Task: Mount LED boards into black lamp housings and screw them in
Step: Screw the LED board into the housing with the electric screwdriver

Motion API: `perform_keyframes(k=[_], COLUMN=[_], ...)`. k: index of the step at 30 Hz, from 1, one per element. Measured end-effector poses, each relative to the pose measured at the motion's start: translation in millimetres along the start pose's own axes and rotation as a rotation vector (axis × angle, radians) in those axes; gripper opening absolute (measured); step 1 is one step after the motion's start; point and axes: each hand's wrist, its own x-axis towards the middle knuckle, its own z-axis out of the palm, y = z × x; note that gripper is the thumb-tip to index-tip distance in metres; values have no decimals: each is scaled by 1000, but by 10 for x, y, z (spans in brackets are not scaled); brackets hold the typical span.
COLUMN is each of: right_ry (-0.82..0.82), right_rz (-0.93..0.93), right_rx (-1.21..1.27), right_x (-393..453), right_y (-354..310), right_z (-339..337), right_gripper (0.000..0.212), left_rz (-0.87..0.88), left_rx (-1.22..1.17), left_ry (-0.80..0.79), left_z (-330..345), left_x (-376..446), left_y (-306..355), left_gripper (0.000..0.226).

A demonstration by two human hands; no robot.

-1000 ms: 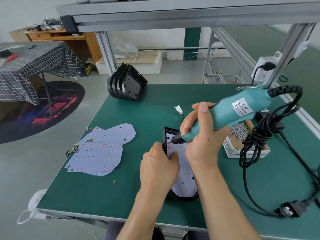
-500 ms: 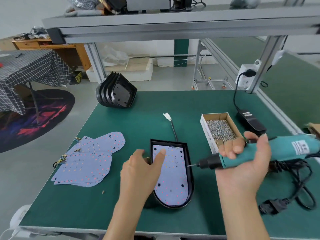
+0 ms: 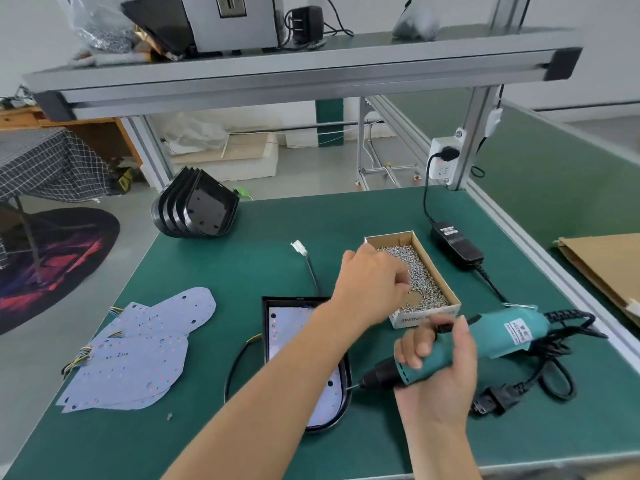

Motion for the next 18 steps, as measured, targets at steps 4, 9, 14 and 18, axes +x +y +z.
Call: perform_keyframes(k=[4, 9, 14, 18], right_ry=[29, 48, 44, 43], right_rz=[-17, -16, -19, -16], right_rx=[-3, 18, 24, 24], right_x=[-6, 12, 21, 15], right_y=[-13, -6, -12, -4], right_z=[1, -8, -19, -3], right_gripper=[26, 23, 22, 23], left_rz=[16, -5, -15, -64], left_rx=[290, 359, 368, 370], left_ry=[-145, -168, -144, -108], left_z=[285, 463, 513, 575], left_x=[282, 388, 418, 462], left_y=[119, 122, 91, 84], left_gripper=[20, 14, 15, 28])
